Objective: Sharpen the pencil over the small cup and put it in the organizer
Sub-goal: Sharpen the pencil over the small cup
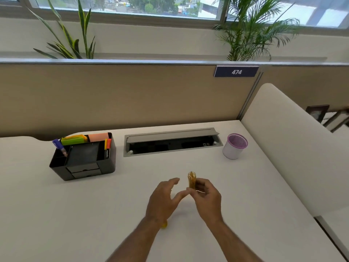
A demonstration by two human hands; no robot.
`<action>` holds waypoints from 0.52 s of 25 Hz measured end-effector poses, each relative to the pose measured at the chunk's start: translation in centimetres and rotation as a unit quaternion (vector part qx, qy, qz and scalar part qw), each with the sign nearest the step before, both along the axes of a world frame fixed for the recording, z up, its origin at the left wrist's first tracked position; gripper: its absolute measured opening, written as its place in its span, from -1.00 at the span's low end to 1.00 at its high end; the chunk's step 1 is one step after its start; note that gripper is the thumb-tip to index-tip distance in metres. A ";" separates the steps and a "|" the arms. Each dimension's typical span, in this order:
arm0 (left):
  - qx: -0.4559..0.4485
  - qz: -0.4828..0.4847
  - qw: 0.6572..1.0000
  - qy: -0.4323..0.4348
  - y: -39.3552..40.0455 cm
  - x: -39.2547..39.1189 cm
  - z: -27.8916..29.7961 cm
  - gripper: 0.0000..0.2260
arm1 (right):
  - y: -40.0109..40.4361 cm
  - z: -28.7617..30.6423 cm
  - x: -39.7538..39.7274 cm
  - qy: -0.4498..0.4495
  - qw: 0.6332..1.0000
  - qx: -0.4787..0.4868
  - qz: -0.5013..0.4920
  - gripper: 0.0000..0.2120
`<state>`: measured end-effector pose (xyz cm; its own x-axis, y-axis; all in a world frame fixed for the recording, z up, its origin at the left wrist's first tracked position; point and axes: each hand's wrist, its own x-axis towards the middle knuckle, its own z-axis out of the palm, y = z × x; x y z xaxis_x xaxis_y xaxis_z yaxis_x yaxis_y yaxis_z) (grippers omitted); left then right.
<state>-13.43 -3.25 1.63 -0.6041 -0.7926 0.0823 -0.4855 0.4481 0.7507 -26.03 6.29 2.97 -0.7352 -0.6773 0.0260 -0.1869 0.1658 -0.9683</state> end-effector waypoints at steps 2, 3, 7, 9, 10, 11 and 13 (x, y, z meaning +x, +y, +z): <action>-0.056 -0.035 0.991 -0.116 -1.0 -1.0 -1.1 -0.35 | -0.3 0.5 -3.0 0.005 0.999 0.003 -0.041 -0.68; -0.074 -0.059 0.982 -0.166 -1.5 -1.5 -1.7 -0.32 | -0.5 0.8 -4.7 0.012 0.998 0.005 -0.060 -0.68; -0.080 -0.128 0.949 -0.276 -3.2 -3.7 -4.0 -0.18 | -1.1 2.3 -11.6 0.058 0.990 0.011 -0.129 -0.68; -0.063 -0.152 0.938 -0.305 -3.2 -4.9 -4.9 -0.06 | -1.4 3.2 -15.0 0.108 0.982 0.025 -0.155 -0.69; -0.058 -0.158 0.932 -0.320 -3.1 -5.4 -5.3 -0.01 | -1.5 3.5 -16.7 0.135 0.976 0.038 -0.165 -0.70; -0.057 -0.158 0.928 -0.333 -2.9 -5.8 -5.8 0.02 | -1.7 3.8 -18.5 0.158 0.970 0.057 -0.174 -0.70; -0.060 -0.152 0.921 -0.354 -2.8 -6.1 -6.2 0.01 | -2.1 4.2 -21.4 0.204 0.957 0.097 -0.183 -0.72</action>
<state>-19.53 -6.02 -4.53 -0.7330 -0.5884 -0.3414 -0.6721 0.7037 0.2304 -47.38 4.15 7.15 -0.8794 -0.3977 0.2618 -0.4384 0.4615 -0.7712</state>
